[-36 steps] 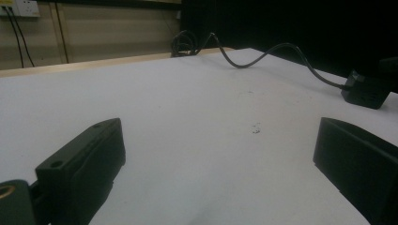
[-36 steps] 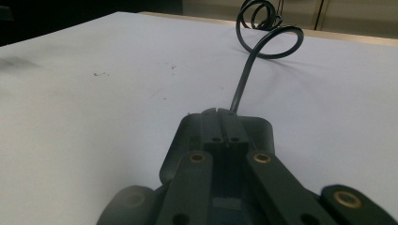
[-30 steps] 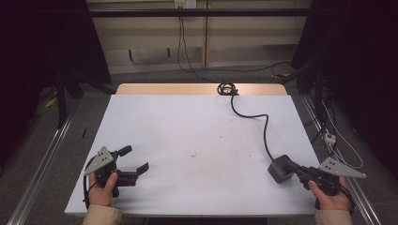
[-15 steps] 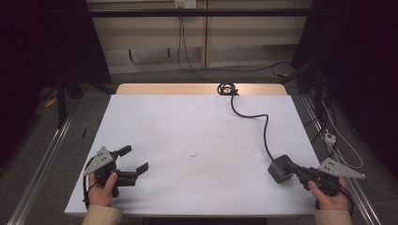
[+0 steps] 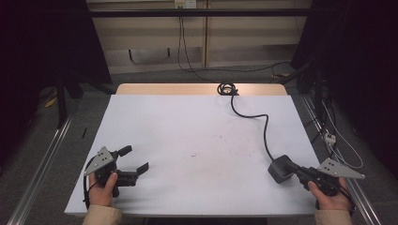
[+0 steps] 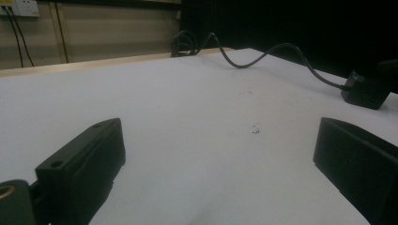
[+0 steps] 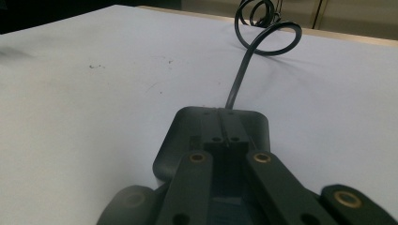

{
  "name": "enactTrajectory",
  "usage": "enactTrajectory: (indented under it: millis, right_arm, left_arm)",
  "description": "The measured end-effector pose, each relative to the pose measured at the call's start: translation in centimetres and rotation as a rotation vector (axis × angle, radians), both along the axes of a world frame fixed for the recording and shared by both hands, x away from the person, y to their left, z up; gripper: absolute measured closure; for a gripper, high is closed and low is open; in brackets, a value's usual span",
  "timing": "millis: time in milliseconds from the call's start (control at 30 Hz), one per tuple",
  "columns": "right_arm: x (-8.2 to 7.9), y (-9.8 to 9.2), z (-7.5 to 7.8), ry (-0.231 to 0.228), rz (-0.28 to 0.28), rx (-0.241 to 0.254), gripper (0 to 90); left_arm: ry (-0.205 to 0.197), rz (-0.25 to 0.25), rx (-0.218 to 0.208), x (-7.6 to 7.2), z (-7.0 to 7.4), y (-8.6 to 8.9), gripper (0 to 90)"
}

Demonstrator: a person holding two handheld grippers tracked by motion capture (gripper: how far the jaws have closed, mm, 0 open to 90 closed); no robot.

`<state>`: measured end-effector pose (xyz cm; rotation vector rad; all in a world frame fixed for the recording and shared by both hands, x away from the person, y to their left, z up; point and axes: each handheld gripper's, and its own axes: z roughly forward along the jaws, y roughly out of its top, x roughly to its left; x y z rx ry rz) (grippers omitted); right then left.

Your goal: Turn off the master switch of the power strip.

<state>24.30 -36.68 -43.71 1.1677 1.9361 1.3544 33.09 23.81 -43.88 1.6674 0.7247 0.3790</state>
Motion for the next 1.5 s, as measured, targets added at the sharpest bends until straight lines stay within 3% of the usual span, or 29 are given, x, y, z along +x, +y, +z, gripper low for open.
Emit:
enactTrajectory:
  millis: [733, 900, 1500]
  right_arm:
    - [-0.01, -0.41, -0.07, 0.0, 0.004, 0.009, 90.0]
    - [-0.01, -0.64, -0.3, -0.003, 0.006, 0.034, 90.0]
    - [-0.12, -0.35, -0.08, -0.005, 0.013, -0.009, 90.0]
  left_arm:
    - [0.001, -0.003, -0.001, 0.01, -0.03, -0.05, 2.2]
    - [0.002, -0.004, -0.003, 0.0, -0.04, -0.07, 2.2]
    - [0.003, -0.001, -0.004, -0.06, -0.05, -0.18, 2.2]
